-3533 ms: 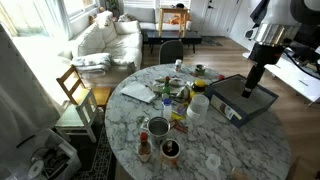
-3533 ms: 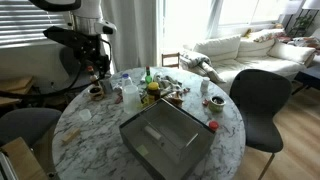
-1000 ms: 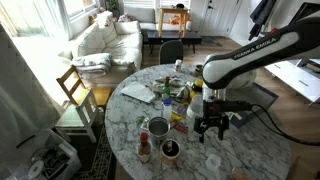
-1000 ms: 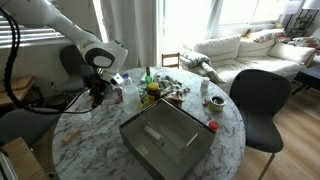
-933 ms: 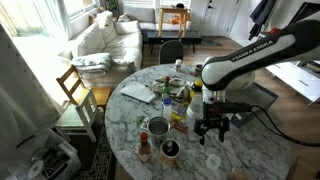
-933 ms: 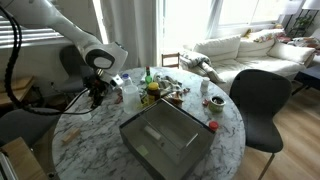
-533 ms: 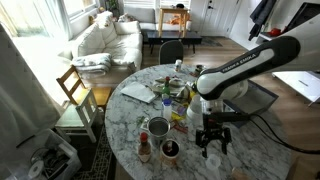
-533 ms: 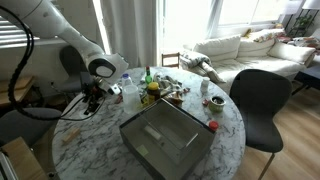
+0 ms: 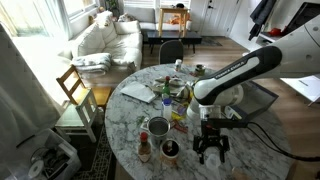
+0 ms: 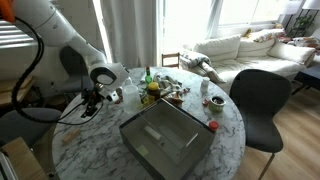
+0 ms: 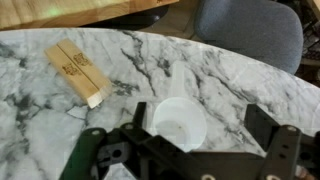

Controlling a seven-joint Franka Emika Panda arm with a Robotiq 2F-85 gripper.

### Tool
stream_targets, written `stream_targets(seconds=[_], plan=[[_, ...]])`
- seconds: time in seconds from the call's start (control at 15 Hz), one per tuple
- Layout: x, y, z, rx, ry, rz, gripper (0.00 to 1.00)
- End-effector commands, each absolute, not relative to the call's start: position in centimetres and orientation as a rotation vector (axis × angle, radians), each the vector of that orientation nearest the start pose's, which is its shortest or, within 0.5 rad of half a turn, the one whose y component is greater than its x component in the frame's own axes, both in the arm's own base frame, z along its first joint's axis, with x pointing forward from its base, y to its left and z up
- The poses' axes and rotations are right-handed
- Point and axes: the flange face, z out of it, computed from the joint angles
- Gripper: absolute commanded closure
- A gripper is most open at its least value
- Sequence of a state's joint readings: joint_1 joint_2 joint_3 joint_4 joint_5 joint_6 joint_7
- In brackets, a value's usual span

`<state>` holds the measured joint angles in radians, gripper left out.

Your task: Flip the measuring cup upside down and place a wooden block on top of it

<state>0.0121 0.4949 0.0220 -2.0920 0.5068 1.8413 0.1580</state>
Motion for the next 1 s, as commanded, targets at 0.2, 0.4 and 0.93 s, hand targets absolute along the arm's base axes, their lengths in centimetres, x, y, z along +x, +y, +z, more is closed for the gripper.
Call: stream_targets(seconds=[0.2, 0.4, 0.93], plan=[[49.5, 5.0, 14.8, -2.461, 0.669, 1.078, 0.18], [49.5, 4.7, 14.9, -2.459, 0.726, 1.087, 0.39], [49.7, 3.8, 15.5, -2.460, 0.882, 1.110, 0.36]])
